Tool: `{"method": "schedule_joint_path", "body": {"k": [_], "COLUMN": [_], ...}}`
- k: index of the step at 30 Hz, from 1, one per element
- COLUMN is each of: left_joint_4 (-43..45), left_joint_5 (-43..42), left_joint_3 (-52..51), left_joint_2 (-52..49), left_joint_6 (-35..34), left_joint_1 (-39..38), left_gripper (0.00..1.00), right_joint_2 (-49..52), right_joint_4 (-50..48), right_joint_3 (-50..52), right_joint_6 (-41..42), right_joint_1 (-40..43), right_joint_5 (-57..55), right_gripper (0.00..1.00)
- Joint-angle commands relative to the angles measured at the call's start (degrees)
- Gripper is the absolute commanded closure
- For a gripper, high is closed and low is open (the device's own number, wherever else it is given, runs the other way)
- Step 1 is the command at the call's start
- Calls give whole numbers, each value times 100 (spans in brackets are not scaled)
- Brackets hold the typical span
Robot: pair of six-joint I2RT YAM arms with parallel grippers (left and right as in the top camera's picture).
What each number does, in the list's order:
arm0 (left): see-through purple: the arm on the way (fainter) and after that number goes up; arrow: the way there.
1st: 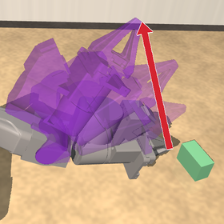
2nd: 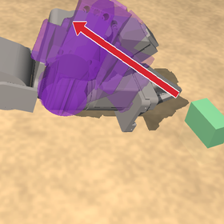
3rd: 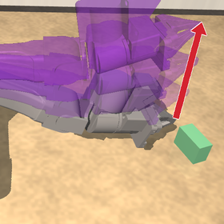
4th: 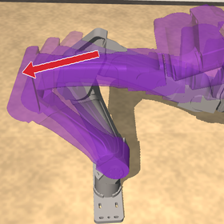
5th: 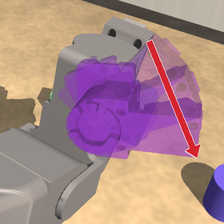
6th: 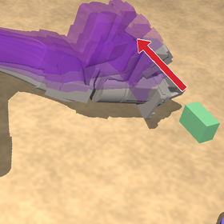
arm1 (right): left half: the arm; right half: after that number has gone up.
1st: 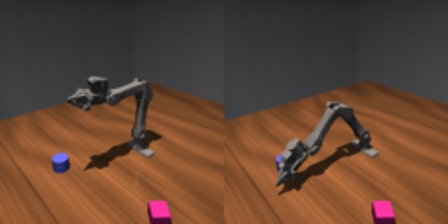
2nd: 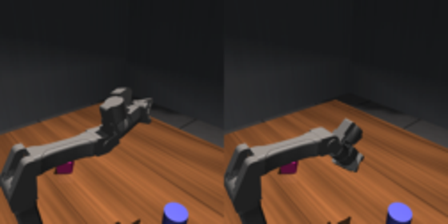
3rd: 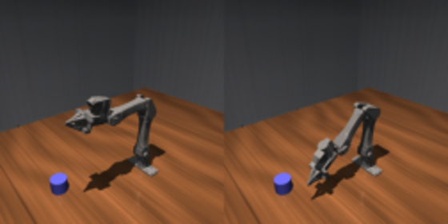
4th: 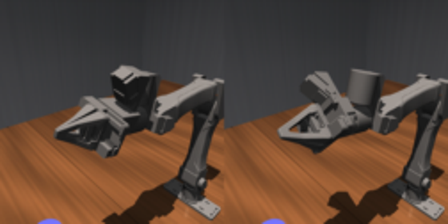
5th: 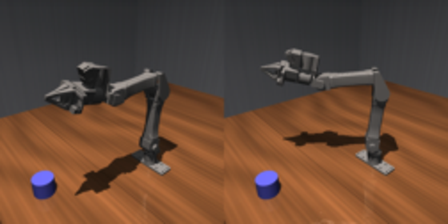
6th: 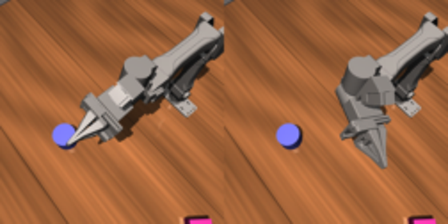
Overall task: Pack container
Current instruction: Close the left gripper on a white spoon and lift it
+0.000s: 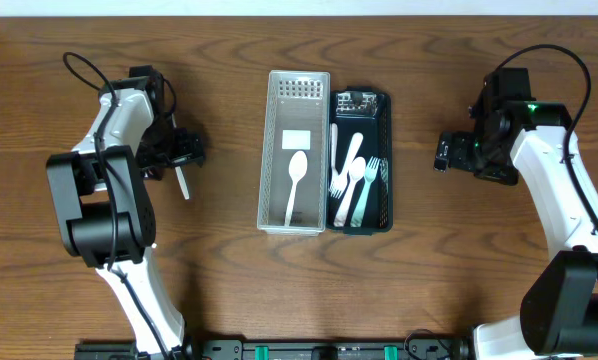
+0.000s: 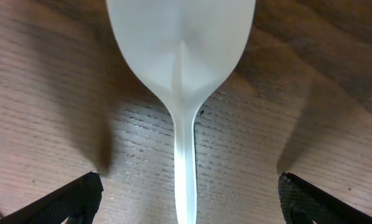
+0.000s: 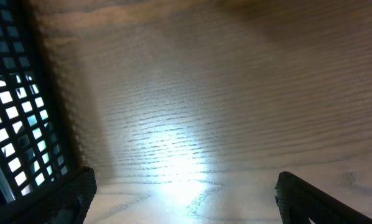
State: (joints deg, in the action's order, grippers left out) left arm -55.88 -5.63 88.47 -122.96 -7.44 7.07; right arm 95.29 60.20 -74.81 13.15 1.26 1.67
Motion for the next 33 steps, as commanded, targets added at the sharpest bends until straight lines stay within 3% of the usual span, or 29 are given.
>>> {"method": "schedule_joint_path", "body": {"k": [1,4,7,12,15,21,28,33], "left_joint_4": [-9,-13,7,66,98,140,138,136], "left_joint_5": [7,9,7,13,13,24,24,24], "left_joint_3": [-83,-83,-81,-81,-81,-81,-81,-81], "left_joint_2": [-151,-151,-151,-151,-151,-151,-151,-151], "left_joint_6": [-13,-11,-26,-31,-33,-33,-31,-31], "left_joint_1": [24,26,26,26,26,26,26,26], "left_gripper": [7,9,28,41,59,77,81,92], "right_joint_2": [42,42,42,42,42,42,42,42], "right_joint_4": [7,7,9,70,72,118,90,155], "right_joint_3": [35,35,35,35,35,35,35,35], "right_joint_6": [-59,-57,-57,-59,-57,-61,-55,-59], "right_joint_1": [66,0,-31,-4,-28,44,24,111], "right_joint_5": [4,9,9,4,7,0,7,4], "right_gripper": [4,4,4,4,4,4,4,3]}}
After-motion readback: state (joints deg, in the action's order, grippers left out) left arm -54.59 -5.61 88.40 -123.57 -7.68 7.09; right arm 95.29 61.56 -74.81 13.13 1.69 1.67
